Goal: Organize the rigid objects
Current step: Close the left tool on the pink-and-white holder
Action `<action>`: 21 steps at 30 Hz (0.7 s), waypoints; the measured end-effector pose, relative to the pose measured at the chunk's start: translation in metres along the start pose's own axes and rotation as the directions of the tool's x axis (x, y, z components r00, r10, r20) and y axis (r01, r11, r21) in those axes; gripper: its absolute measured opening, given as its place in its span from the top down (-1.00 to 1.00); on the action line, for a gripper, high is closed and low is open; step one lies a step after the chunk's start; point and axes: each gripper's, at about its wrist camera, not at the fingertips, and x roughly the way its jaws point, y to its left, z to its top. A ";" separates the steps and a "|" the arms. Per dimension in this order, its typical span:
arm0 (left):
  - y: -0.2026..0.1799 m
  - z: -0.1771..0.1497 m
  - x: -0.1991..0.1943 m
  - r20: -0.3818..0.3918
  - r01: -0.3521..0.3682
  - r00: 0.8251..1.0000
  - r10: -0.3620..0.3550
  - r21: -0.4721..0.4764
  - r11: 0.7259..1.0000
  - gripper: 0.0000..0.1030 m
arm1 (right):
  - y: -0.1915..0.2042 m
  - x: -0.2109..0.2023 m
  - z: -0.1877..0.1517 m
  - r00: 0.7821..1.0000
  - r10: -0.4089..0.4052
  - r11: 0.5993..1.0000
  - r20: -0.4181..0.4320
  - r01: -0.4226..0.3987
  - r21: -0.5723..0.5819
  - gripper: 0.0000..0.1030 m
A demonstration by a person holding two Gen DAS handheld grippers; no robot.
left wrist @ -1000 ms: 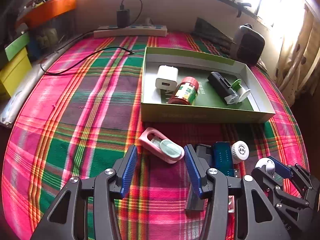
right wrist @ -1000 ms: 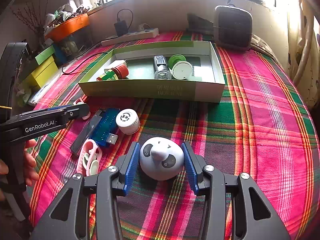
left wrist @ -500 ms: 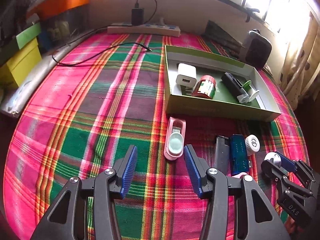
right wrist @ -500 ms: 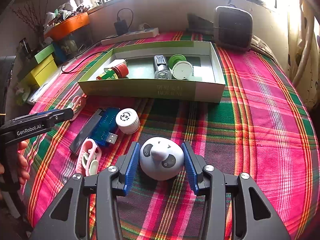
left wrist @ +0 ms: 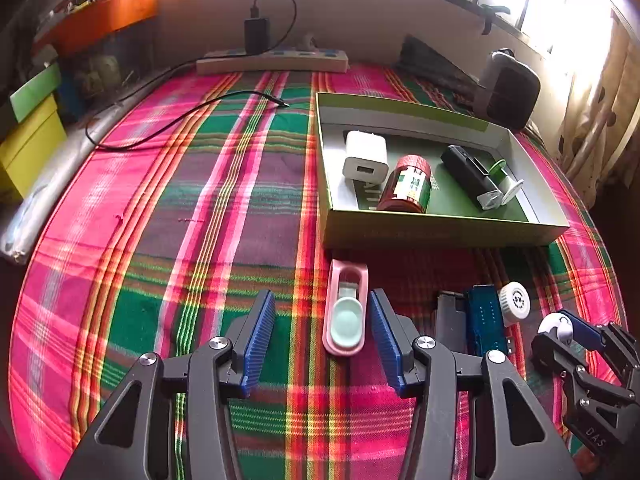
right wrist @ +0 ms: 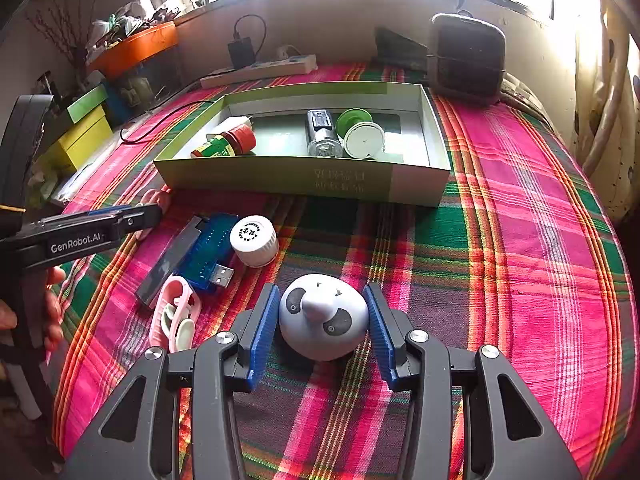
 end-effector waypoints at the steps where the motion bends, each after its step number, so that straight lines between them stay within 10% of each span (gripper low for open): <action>1: 0.000 0.001 0.001 0.003 -0.001 1.000 0.001 0.002 1.000 0.07 | 0.000 0.000 0.000 1.000 -0.001 1.000 0.000 0.001 -0.001 0.13; 10: -0.002 0.000 0.003 0.033 -0.035 0.999 0.034 0.042 0.999 0.09 | 0.002 0.000 0.000 1.000 -0.013 1.000 -0.002 0.013 -0.009 0.13; 21: 0.005 -0.001 0.001 0.042 -0.043 0.998 0.042 0.016 0.999 0.62 | 0.002 0.000 0.000 1.000 -0.012 1.000 -0.002 0.012 -0.009 0.13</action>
